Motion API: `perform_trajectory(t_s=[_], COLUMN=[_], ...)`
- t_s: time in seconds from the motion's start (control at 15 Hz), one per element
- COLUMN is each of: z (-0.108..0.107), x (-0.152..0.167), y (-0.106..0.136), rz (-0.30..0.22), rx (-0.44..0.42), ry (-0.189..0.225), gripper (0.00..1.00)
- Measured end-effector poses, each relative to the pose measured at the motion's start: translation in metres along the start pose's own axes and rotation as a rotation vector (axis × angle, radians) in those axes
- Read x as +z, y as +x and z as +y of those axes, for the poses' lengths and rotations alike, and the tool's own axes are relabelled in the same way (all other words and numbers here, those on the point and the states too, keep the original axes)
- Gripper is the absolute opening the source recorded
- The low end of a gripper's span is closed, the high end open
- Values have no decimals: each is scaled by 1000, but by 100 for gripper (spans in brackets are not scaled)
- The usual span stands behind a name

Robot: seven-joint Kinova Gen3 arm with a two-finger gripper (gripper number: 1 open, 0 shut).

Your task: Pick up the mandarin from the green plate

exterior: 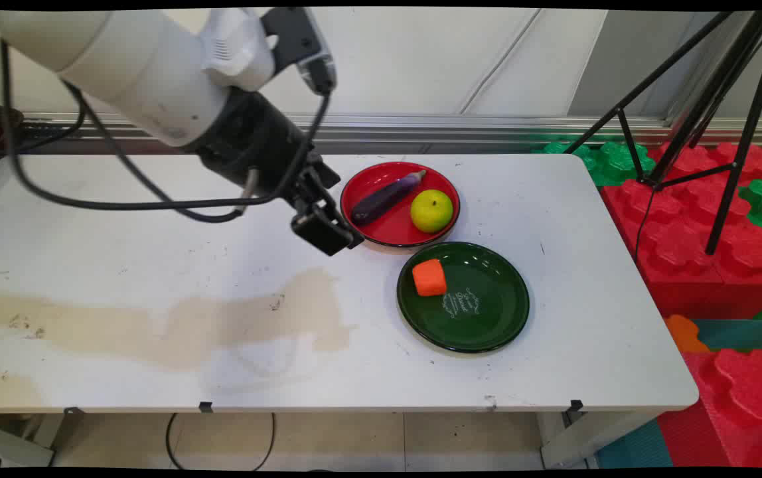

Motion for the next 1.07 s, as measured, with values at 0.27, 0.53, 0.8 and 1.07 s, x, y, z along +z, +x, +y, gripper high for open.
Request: perform_trajectory(t_s=[0.27, 0.53, 0.8, 1.07], z=[1, 4, 1, -5], x=[20, 50, 93, 136], y=[18, 36, 57, 72], rz=[-24, -58, -118, -172], rx=[-31, -51, -46, -14], ry=[34, 36, 22, -6], gripper=[100, 100, 100, 100])
